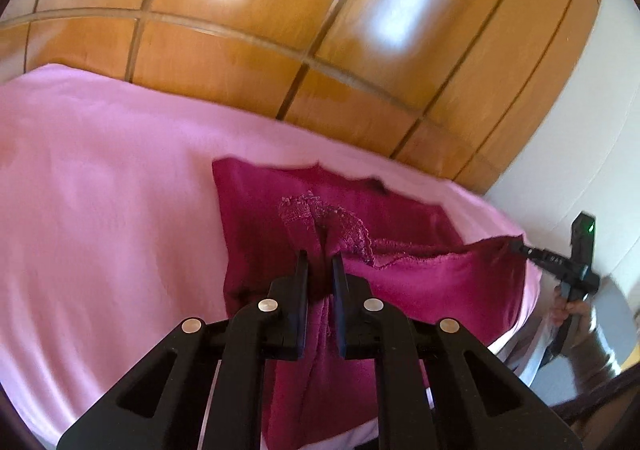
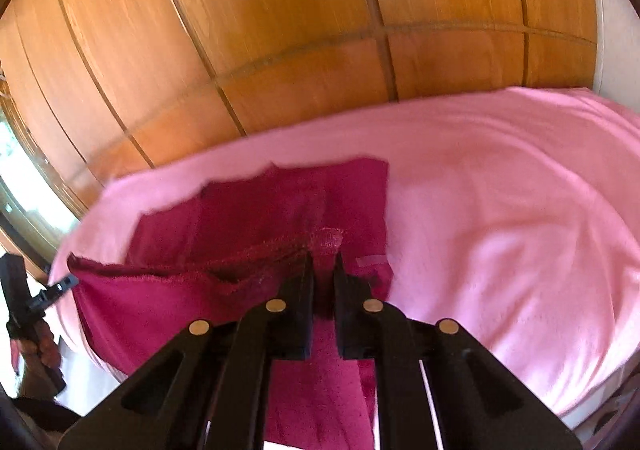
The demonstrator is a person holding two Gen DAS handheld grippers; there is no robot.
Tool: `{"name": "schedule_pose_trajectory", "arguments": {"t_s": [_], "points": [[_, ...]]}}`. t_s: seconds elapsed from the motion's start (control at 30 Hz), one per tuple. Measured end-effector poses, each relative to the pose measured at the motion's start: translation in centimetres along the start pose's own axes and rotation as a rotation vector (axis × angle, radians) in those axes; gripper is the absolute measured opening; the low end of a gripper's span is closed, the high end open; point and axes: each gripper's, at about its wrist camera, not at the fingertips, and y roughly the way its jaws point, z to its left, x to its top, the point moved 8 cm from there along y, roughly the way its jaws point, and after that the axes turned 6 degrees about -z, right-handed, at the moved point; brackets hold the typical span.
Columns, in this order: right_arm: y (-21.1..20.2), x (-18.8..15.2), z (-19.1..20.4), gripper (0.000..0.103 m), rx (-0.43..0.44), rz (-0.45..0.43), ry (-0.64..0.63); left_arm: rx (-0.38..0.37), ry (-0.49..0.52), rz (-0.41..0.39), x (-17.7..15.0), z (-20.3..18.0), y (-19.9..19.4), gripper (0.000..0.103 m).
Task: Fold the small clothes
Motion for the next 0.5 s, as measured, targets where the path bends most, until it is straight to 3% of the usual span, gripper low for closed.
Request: {"name": "schedule_pose_trajectory", "arguments": {"t_s": [0.17,0.5], "points": [[5.2,3.2,-0.9,0.007,-0.046,-0.009,0.047,0.042,0.008,-0.041,3.9,0.7,3.3,0.01],[15.4,7.9,-2.1,0.007,-0.165,0.009,0.057,0.189,0.001,0.012,8.6,4.8,12.7,0.009]]}}
